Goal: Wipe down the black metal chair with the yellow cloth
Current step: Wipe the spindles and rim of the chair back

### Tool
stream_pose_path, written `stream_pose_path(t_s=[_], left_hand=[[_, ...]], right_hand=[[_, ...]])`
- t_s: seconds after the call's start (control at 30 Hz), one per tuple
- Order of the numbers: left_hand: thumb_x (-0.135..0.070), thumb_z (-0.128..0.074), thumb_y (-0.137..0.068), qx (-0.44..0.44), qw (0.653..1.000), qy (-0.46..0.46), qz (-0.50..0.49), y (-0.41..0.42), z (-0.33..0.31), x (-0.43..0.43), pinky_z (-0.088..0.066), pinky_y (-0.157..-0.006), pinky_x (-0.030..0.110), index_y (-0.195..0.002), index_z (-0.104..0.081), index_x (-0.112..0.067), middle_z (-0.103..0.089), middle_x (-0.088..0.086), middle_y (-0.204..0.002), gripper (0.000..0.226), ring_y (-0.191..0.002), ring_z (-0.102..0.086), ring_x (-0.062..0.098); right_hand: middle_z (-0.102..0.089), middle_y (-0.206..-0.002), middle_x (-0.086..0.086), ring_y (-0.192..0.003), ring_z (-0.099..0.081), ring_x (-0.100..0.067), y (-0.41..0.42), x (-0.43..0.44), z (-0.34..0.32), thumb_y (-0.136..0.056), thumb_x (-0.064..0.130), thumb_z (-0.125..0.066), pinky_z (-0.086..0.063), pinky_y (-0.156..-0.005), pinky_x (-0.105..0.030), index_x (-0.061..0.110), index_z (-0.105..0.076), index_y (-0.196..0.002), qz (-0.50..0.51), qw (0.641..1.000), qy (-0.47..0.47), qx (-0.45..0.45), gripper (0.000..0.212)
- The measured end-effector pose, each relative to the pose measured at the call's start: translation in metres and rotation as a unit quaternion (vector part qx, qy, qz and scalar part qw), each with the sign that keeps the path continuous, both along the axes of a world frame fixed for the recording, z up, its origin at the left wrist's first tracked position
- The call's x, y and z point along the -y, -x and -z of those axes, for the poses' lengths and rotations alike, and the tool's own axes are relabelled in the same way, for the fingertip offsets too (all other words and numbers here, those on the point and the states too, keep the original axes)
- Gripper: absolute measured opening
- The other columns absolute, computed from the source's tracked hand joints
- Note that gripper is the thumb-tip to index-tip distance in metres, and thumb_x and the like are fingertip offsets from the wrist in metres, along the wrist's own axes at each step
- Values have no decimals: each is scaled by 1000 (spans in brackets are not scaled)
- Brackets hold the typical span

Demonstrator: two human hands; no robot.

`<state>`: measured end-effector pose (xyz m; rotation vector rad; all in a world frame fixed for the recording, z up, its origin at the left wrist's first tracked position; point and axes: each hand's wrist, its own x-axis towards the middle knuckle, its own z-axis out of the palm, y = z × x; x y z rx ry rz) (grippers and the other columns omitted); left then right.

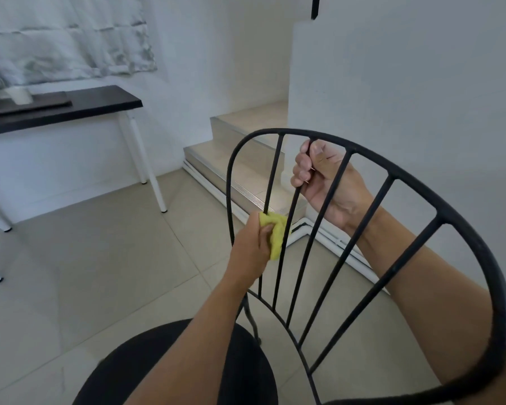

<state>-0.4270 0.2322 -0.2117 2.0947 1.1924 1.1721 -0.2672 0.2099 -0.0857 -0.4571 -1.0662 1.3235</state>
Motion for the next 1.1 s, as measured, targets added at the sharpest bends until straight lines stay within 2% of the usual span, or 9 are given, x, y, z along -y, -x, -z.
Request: stream_pose_path(t_s=[0.13,0.27,0.4,0.6,0.8,0.9,1.0,1.1], left_hand=[[-30,-40,-104,-26,997,64,-20,7,61,15,-42,-51,15,-105,-45,-17,-54,-8,-73,14,-56,-52,2],[-30,-42,-103,-58,988,140,-31,10,102,28,-48,-51,22,-110,-45,-17,-57,-2,-73,15,-56,-51,3],[-31,-41,-103,-74,984,158,-35,11,113,32,-40,-47,16,-102,-42,-21,-54,-5,-70,10,-54,-49,3],[-32,-40,-104,-85,981,175,-16,16,106,31,-36,-48,16,-95,-42,-20,-52,-4,-70,15,-54,-44,4],[-29,-46,-102,-58,988,139,-21,14,67,18,-39,-51,16,-93,-46,-14,-54,-4,-70,17,-54,-45,4],[-28,-50,-101,-43,994,100,-4,12,29,8,-45,-58,26,-91,-51,-16,-58,-1,-75,16,-61,-50,8],[-26,-51,-99,-41,998,51,-12,8,-13,-3,-44,-63,32,-89,-54,-9,-57,3,-76,20,-67,-51,16],[-24,-55,-97,-29,999,25,-15,3,-54,-13,-40,-60,26,-84,-54,-4,-58,9,-74,24,-65,-49,18]], right_hand=[[-49,-69,1,-58,-44,-11,0,-2,2,-104,17,-42,-42,-60,-24,11,-57,-91,-10,1000,2,-8,21],[-48,-67,2,-57,-42,-10,1,-4,5,-104,20,-42,-39,-58,-23,12,-58,-90,-14,1000,8,-22,23],[-47,-67,1,-57,-42,-10,3,-3,19,-100,27,-47,-40,-57,-22,11,-56,-92,-35,998,24,-36,19],[-45,-66,2,-56,-42,-9,12,3,46,-98,29,-48,-39,-55,-22,11,-55,-91,-36,997,45,-46,21],[-45,-66,2,-54,-41,-9,12,3,45,-98,30,-50,-40,-54,-22,11,-55,-91,-29,997,52,-52,22],[-45,-64,1,-53,-40,-9,14,4,43,-97,30,-51,-39,-52,-22,11,-55,-89,-22,997,55,-55,21],[-44,-63,1,-52,-39,-9,15,4,42,-96,31,-53,-39,-51,-22,11,-55,-87,-16,996,60,-58,22],[-44,-64,1,-54,-39,-9,15,4,43,-98,30,-50,-39,-52,-22,10,-55,-89,-20,997,52,-59,23]])
